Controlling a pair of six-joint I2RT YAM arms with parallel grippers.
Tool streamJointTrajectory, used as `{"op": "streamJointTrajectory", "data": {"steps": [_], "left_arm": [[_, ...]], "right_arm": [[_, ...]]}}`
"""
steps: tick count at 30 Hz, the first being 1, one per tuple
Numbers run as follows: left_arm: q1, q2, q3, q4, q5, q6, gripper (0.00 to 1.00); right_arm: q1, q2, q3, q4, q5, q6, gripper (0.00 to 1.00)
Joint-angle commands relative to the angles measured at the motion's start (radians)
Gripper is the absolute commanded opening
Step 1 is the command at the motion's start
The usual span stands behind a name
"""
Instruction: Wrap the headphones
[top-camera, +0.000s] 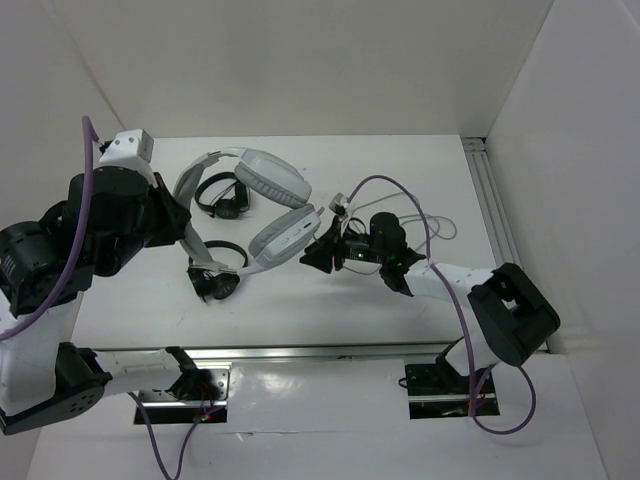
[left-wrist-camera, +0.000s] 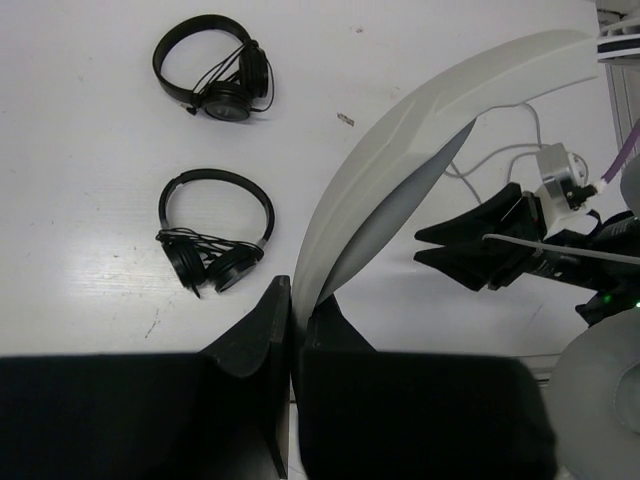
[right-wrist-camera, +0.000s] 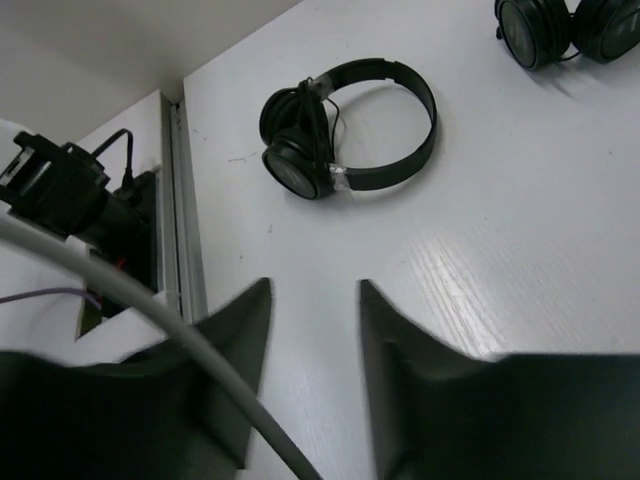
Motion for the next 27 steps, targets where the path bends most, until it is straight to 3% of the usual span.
{"op": "streamJointTrajectory", "data": {"steps": [1, 2, 4, 7, 10, 11, 13, 14, 18, 21, 27], "left_arm": [[0.005, -0.015, 0.058, 0.082, -0.047, -0.071, 0.00], [0.005, -0.015, 0.058, 0.082, -0.057, -0.071, 0.00], [0.005, -0.015, 0.039, 0.082, -0.080, -0.071, 0.00], [0.005, -0.015, -0.018, 0.091, -0.173, -0.082, 0.00], [0.005, -0.006, -0.143, 0.128, -0.392, -0.091, 0.00], [0.005, -0.006, -0.188, 0.155, -0.433, -0.070, 0.00], [0.015, 0.007, -0.315, 0.250, -0.477, 0.014, 0.00], [0.015, 0.007, -0.357, 0.276, -0.493, 0.031, 0.00], [0.015, 0.016, -0.582, 0.473, -0.531, 0.188, 0.00], [0.015, 0.042, -0.679, 0.533, -0.577, 0.200, 0.00], [0.015, 0.106, -0.759, 0.559, -0.581, 0.264, 0.00]], "right_arm": [[0.006, 0.027, -0.038, 0.196, -0.028, 0.024, 0.39], [0.006, 0.039, -0.053, 0.209, -0.016, 0.034, 0.15], [0.006, 0.050, -0.063, 0.233, 0.012, 0.045, 0.00], [0.015, -0.008, -0.090, 0.200, 0.079, 0.054, 0.00], [0.098, -0.165, -0.139, 0.026, 0.378, 0.030, 0.00], [0.137, -0.208, -0.139, -0.034, 0.638, 0.021, 0.00], [0.259, -0.316, -0.139, -0.146, 0.911, 0.010, 0.00], [0.291, -0.347, -0.123, -0.261, 1.145, 0.010, 0.00], [0.412, -0.469, -0.064, -0.534, 1.510, 0.030, 0.00], [0.470, -0.535, -0.035, -0.661, 1.572, 0.025, 0.00], [0.506, -0.593, 0.090, -0.821, 1.422, -0.110, 0.00]]}}
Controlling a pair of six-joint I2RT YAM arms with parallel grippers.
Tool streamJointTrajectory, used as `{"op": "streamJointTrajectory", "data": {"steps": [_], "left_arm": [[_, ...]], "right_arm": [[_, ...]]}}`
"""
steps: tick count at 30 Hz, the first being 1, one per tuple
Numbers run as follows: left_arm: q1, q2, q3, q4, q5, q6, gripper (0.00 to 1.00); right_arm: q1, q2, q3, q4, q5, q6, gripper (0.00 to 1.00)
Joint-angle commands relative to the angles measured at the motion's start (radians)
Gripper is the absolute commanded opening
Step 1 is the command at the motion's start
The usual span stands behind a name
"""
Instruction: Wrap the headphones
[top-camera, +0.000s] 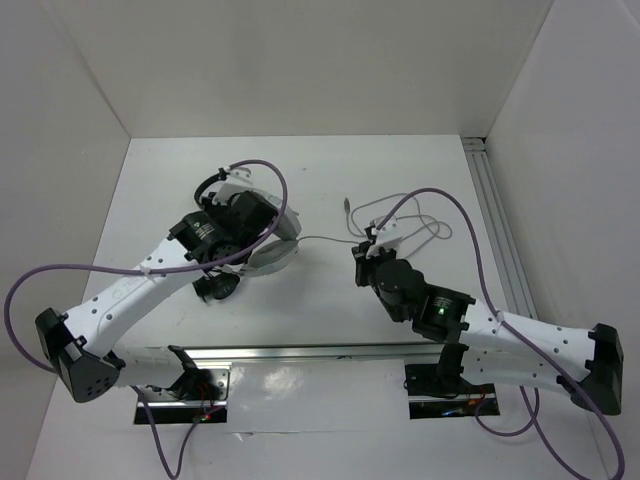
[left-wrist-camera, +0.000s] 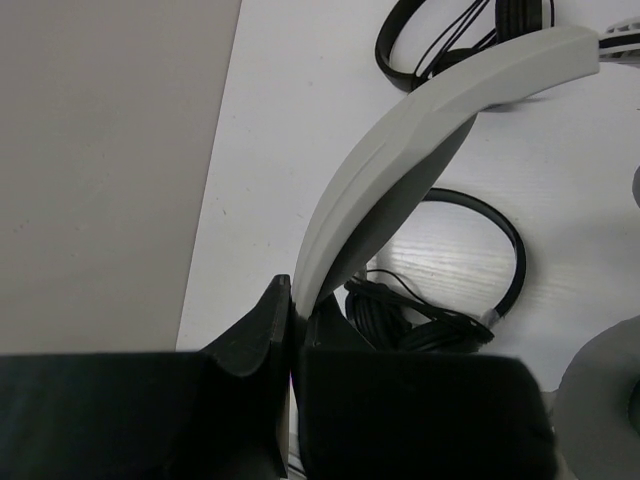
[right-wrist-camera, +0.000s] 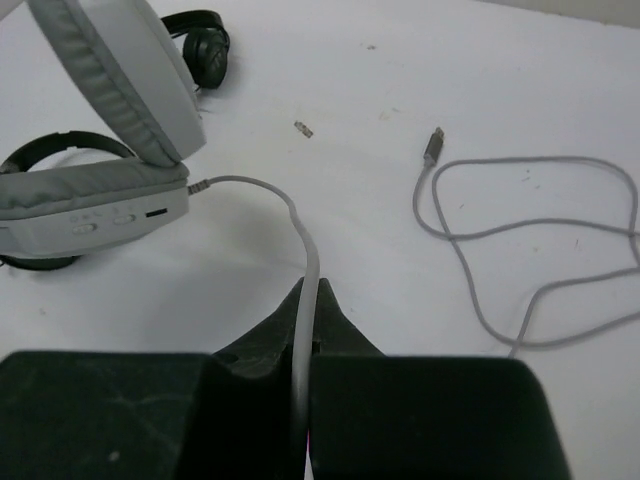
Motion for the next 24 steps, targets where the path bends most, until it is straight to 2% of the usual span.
{"op": "streamJointTrajectory", "data": {"steps": [1, 5, 8, 9, 12, 13, 16, 19, 21, 24], "left_arm": [[0.000, -0.006, -0.008, 0.153, -0.050, 0.054, 0.00], [0.032, -0.017, -0.024, 0.164, -0.004, 0.026, 0.00], [0.106, -0.072, 0.002, 0.147, 0.124, -0.024, 0.00], [0.130, -0.093, 0.011, 0.160, 0.280, -0.024, 0.00], [0.242, -0.185, 0.021, 0.219, 0.555, 0.010, 0.03], [0.270, -0.198, 0.031, 0.219, 0.711, -0.001, 0.03], [0.367, -0.209, 0.094, 0.196, 0.958, -0.034, 0.03], [0.430, -0.198, 0.133, 0.177, 1.123, -0.099, 0.00], [0.466, -0.189, 0.143, 0.177, 1.198, -0.169, 0.00], [0.496, -0.189, 0.105, 0.243, 1.341, -0.288, 0.00]], "right_arm": [[0.017, -0.028, 0.140, -0.164, -0.028, -0.119, 0.00], [0.040, -0.028, 0.199, -0.249, -0.039, -0.135, 0.00], [0.052, -0.017, 0.163, -0.224, -0.004, -0.124, 0.00], [0.052, -0.008, 0.152, -0.215, 0.009, -0.115, 0.00], [0.052, 0.021, 0.098, -0.154, 0.009, -0.092, 0.00], [0.052, 0.033, 0.065, -0.100, -0.016, -0.092, 0.00], [0.043, 0.044, 0.009, 0.028, -0.060, -0.102, 0.00], [0.002, 0.055, -0.040, 0.096, -0.141, -0.112, 0.00], [-0.024, 0.065, -0.074, 0.170, -0.247, -0.112, 0.00], [-0.046, 0.076, -0.121, 0.288, -0.365, -0.112, 0.00]]}}
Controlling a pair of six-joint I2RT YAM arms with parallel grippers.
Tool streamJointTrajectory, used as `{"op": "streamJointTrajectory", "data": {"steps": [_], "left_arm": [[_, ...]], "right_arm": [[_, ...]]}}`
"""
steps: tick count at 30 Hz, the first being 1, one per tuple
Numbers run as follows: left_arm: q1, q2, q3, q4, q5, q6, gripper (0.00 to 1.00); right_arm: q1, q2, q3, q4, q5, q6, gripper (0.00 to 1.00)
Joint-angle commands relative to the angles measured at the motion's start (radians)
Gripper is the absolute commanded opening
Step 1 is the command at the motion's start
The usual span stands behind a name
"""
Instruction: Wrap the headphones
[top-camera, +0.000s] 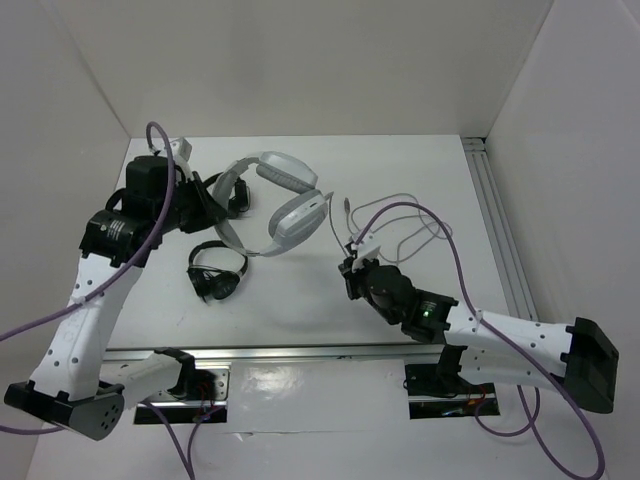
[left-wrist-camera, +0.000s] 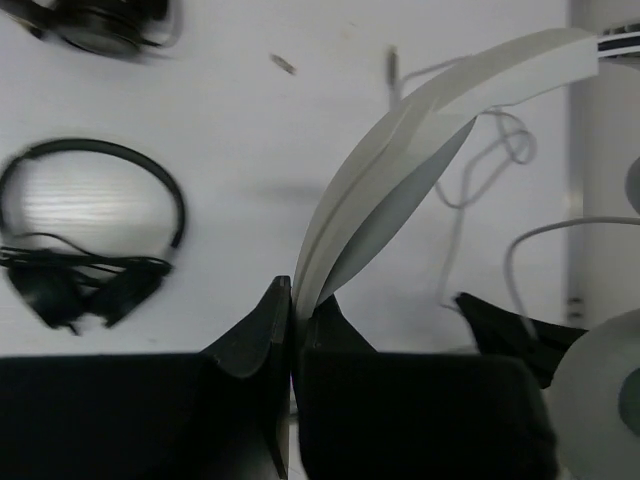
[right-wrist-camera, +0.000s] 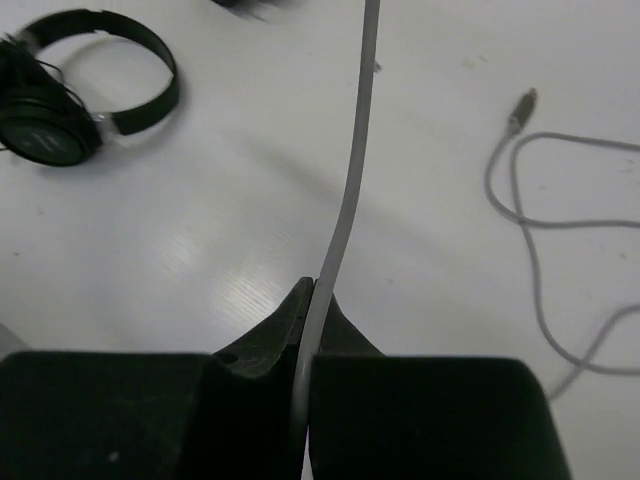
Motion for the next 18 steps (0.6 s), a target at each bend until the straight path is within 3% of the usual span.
{"op": "streamJointTrajectory", "data": {"steps": [1, 7, 13, 18], "left_arm": [[0.026, -0.015, -0.037, 0.139, 0.288, -0.209, 0.00], [0.026, -0.113, -0.190, 0.310, 0.355, -0.458, 0.00], [0.003, -0.256, -0.338, 0.429, 0.204, -0.662, 0.00], [-0.060, -0.247, -0.366, 0.469, 0.001, -0.677, 0.00]], "right_arm": [[-0.014, 0.010, -0.037, 0.244, -0.158, -0.006, 0.00], [0.015, 0.067, -0.082, 0.474, -0.298, 0.013, 0.00], [0.026, 0.193, -0.008, 0.548, -0.417, 0.024, 0.00], [0.057, 0.282, 0.052, 0.550, -0.476, 0.024, 0.00]]}}
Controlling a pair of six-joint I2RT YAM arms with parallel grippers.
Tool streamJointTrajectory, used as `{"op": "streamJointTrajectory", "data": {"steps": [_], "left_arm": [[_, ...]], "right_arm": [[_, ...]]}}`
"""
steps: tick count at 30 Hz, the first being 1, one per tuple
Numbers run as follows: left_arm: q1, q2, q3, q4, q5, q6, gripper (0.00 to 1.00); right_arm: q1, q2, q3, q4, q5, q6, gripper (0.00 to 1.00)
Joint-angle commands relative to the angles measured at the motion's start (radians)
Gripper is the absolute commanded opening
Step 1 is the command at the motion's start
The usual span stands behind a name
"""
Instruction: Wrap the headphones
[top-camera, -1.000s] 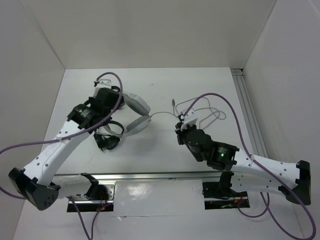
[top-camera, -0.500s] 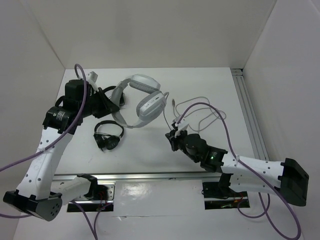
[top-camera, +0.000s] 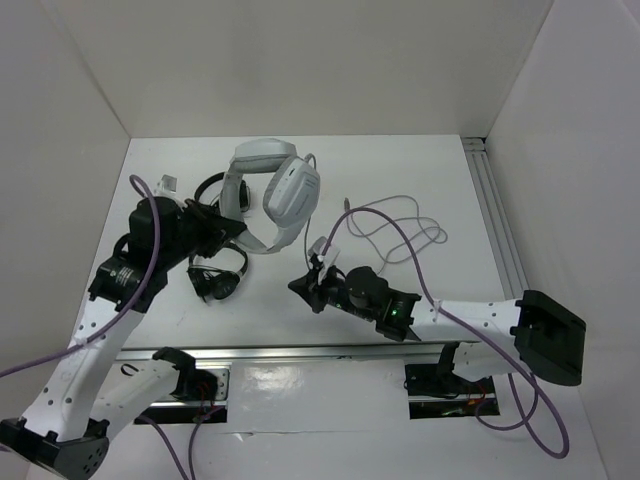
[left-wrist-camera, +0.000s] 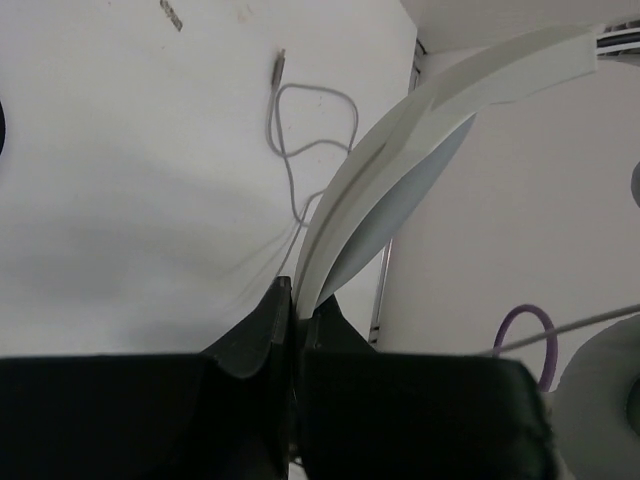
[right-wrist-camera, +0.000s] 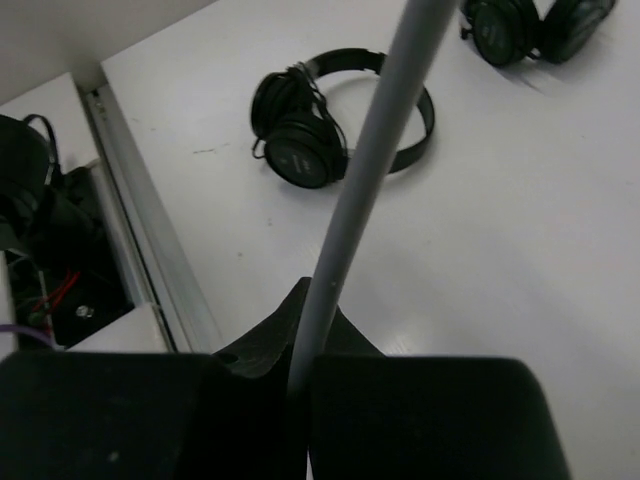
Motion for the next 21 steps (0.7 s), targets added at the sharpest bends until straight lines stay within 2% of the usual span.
{"op": "streamJointTrajectory", "data": {"steps": [1, 4, 8, 11, 15, 16, 19, 21], "left_arm": [[-0.046, 0.016, 0.014, 0.153, -0.143, -0.085, 0.00], [-0.074, 0.062, -0.012, 0.163, -0.214, -0.094, 0.00], [-0.094, 0.104, -0.049, 0.202, -0.261, -0.094, 0.00], [-0.140, 0.115, -0.049, 0.186, -0.365, -0.094, 0.00], [-0.223, 0.153, -0.002, 0.084, -0.589, -0.103, 0.00], [-0.240, 0.168, 0.035, 0.047, -0.688, -0.103, 0.00], [-0.274, 0.232, 0.077, -0.071, -0.786, -0.103, 0.00], [-0.274, 0.257, 0.091, -0.108, -0.832, -0.103, 0.00]], "right_arm": [[0.029, 0.022, 0.088, 0.092, -0.091, 0.007, 0.00], [0.038, 0.073, 0.143, 0.047, -0.144, -0.005, 0.00], [0.047, 0.121, 0.228, -0.050, -0.133, -0.026, 0.00], [0.056, 0.133, 0.260, -0.104, -0.133, -0.037, 0.00], [0.067, 0.111, 0.281, -0.150, -0.133, -0.057, 0.00], [0.079, 0.098, 0.292, -0.159, -0.133, -0.057, 0.00], [0.090, 0.064, 0.292, -0.193, -0.170, -0.088, 0.00], [0.090, 0.049, 0.292, -0.193, -0.268, -0.112, 0.00]]}}
